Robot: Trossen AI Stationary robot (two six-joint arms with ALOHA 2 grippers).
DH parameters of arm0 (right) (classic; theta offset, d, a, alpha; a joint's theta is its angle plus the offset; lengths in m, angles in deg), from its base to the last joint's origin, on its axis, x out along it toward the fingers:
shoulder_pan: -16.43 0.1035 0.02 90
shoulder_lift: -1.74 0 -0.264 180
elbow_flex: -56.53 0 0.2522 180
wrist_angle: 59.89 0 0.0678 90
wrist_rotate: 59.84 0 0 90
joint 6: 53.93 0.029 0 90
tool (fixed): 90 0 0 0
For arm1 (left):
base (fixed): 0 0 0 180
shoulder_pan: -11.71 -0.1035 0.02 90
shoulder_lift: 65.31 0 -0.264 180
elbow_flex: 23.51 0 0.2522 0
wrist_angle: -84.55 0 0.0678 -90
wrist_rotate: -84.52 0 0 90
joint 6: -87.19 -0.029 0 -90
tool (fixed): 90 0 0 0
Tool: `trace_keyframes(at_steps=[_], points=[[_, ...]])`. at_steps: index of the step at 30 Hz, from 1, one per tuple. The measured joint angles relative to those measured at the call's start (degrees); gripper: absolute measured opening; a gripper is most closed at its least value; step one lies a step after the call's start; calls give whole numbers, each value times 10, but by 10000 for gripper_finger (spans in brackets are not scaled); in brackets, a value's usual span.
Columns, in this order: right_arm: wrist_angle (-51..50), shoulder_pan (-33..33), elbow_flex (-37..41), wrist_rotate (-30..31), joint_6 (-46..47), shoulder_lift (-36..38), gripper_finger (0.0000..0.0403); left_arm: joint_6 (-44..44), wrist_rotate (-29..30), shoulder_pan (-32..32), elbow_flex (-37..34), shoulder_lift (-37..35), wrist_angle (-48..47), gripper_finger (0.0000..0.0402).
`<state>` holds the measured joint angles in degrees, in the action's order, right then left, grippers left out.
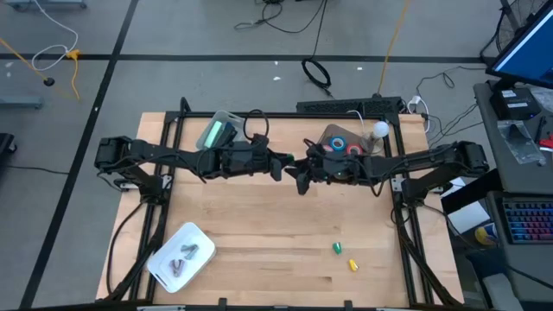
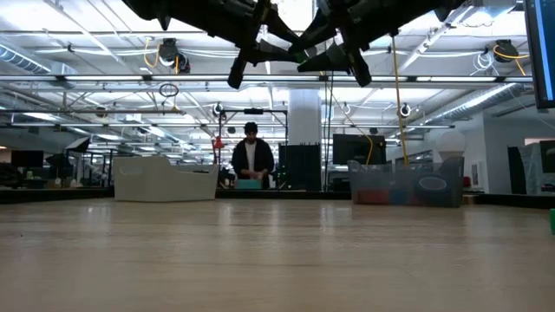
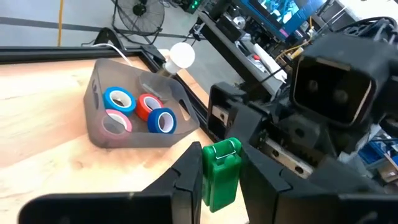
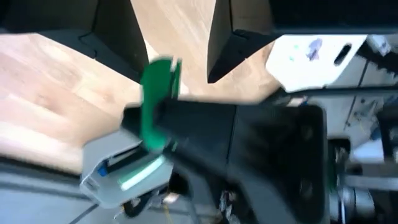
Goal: Pick and place Stapler, Stapler remover, tape
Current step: Put the small green stapler into the gray bin
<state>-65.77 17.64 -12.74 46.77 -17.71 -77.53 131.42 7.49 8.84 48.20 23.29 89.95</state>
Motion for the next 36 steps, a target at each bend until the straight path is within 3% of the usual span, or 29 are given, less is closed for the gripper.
trace_keyframes(at_steps=[12,22,30,36], points=[[-148,0,0,-80,15,0,164,-19,7,-26,0,-2,-71,79],[-281,4,0,-92,-27,25,161,-23,50,-81,0,-57,-310,79],[-283,-1,0,-91,-82,56,159,-38,111,-170,0,-71,-492,80],[-283,-1,0,-90,-109,64,156,-106,118,-264,0,-59,-495,80]])
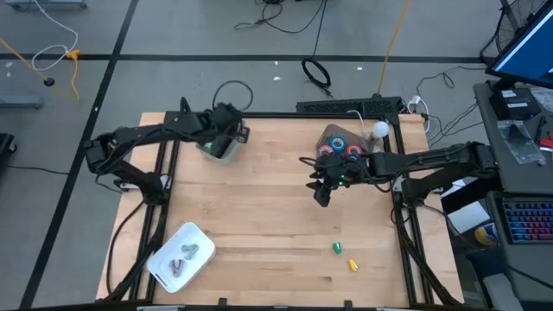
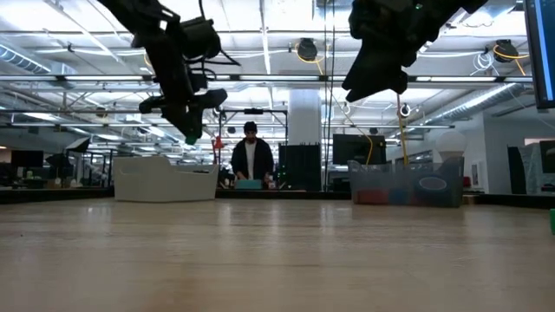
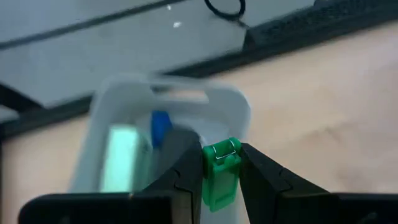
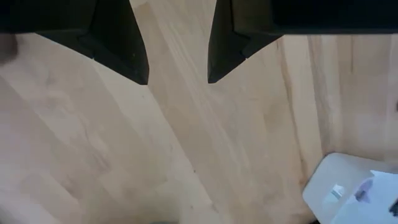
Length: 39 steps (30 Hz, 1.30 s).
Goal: Pick and place Stapler, Stapler remover, tape
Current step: Put the small green stapler into the gray bin
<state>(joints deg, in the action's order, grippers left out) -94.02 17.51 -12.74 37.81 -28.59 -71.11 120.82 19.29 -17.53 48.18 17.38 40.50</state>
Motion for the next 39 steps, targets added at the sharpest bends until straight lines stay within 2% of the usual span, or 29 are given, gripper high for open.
trace_keyframes(at_steps=[3,8,15,18,27,39], points=[[1,0,0,0,-10,0,155,-65,-24,-39,1,16,29,80],[2,0,0,0,-18,0,155,-220,-65,-77,1,44,79,81],[4,0,0,0,-18,0,155,-463,-87,-98,2,76,105,81],[4,0,0,1,-10,0,155,-534,-97,-104,1,88,94,81],[4,0,0,2,25,0,155,-556,-157,-124,5,112,100,81],[27,0,0,16,40,0,155,-591,-186,-123,5,120,113,81]])
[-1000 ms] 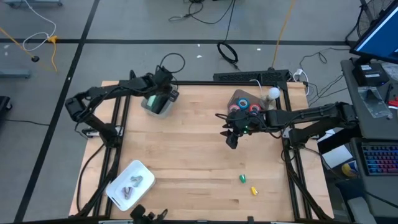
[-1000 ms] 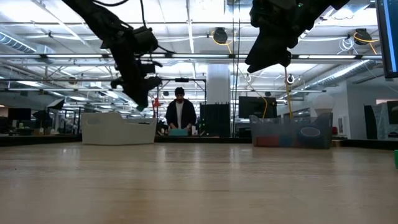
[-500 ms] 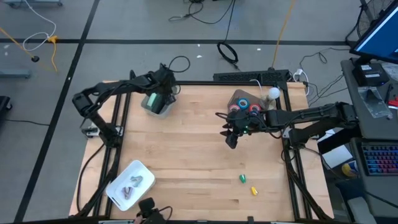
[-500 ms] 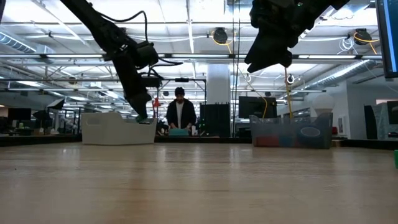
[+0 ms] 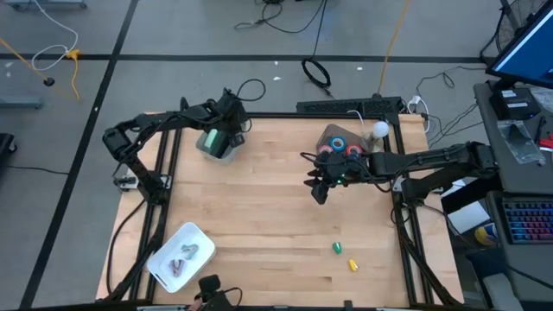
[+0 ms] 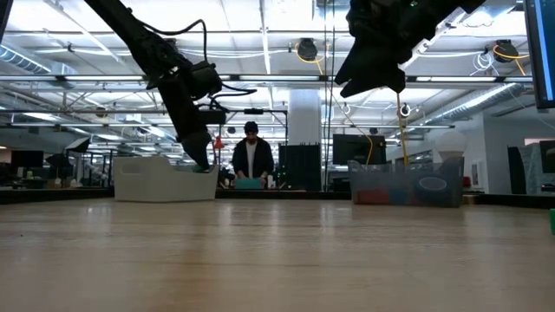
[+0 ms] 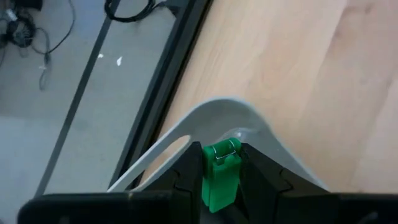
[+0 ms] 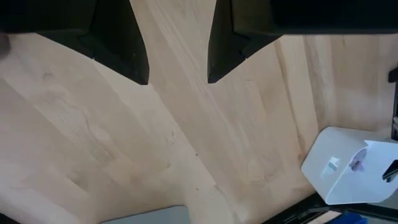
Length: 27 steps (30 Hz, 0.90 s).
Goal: Pick and place Stapler, Stapler remover, tape
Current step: Put the small green stapler into the gray bin
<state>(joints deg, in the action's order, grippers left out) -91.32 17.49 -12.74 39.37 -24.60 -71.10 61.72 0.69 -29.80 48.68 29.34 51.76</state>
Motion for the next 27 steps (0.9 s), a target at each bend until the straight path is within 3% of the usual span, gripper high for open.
trace_keyframes(at_steps=[11,27], points=[[8,0,0,1,0,0,155,5,-28,0,0,2,1,81],[29,0,0,0,1,0,155,49,-36,2,0,61,-2,82]])
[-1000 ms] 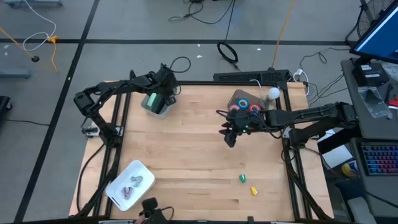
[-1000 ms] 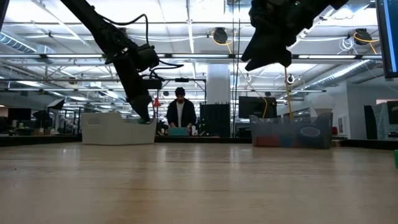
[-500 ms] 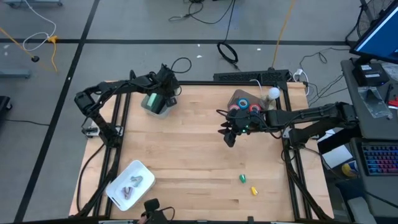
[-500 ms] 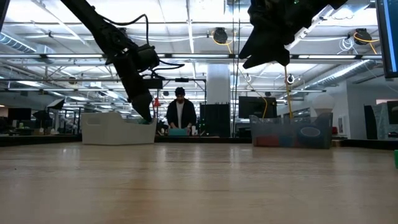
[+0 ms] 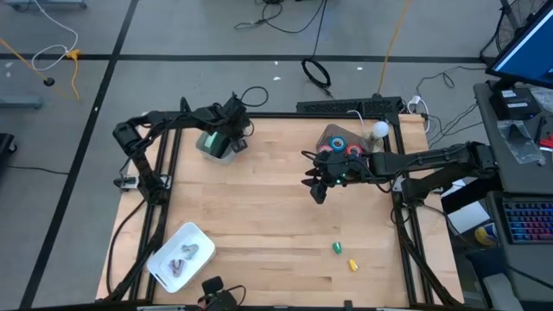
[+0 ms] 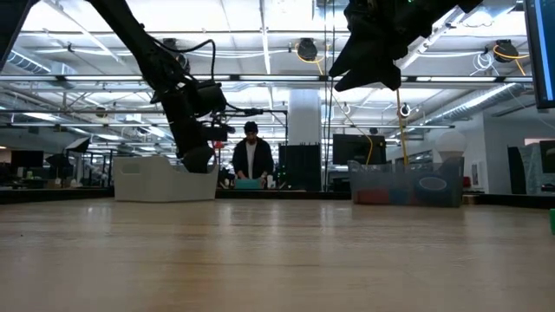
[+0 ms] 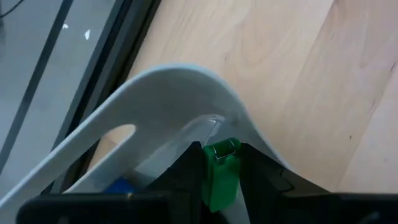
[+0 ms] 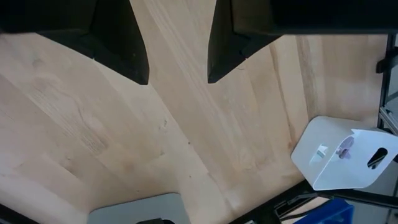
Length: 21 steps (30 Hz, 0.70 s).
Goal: Pick and place Stapler, Stapler remover, tape
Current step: Put the small green stapler into the gray bin
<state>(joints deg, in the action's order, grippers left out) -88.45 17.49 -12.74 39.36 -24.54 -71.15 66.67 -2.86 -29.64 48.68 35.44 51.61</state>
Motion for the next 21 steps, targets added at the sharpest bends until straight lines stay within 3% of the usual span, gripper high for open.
trace_keyframes(at_steps=[14,21], points=[[0,0,0,0,7,0,155,20,-11,2,0,1,30,180],[0,0,0,0,13,0,155,31,-11,4,0,-32,26,192]])
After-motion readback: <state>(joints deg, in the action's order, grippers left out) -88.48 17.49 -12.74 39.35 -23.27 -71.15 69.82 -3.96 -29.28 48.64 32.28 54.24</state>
